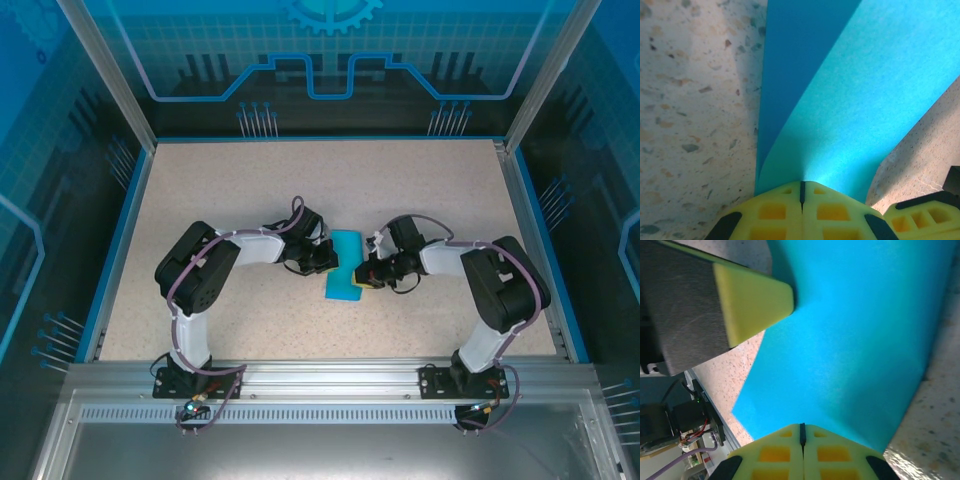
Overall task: Fold a paper plane with a square sheet of paper (pick it up from the middle)
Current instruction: Fold the square sheet of paper in half at the center of the table.
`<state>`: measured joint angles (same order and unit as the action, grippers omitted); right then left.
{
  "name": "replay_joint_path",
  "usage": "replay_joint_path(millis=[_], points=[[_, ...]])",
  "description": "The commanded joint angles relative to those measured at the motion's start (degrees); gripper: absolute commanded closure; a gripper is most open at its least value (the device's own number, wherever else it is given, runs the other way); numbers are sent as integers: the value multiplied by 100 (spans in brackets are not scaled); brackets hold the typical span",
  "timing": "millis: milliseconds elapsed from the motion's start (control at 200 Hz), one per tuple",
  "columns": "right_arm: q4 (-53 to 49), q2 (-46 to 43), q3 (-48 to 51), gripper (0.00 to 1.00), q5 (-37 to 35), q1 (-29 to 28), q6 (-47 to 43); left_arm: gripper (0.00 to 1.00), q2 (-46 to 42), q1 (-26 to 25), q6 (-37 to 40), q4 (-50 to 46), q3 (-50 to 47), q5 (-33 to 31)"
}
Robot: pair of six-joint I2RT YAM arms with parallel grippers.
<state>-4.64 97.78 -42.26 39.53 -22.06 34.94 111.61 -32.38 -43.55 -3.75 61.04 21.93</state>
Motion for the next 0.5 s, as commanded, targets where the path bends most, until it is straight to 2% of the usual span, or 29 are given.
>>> replay_joint_path(millis=[0, 290, 495], points=[[7, -75, 219, 94, 95, -92, 40, 100, 405, -17, 92, -587, -117, -461], [16, 430, 589, 96, -66, -114, -153, 100, 438, -18, 143, -675, -42, -453], [-37, 45, 634, 95, 16, -123, -100, 100, 436, -20, 122, -628, -107, -453]])
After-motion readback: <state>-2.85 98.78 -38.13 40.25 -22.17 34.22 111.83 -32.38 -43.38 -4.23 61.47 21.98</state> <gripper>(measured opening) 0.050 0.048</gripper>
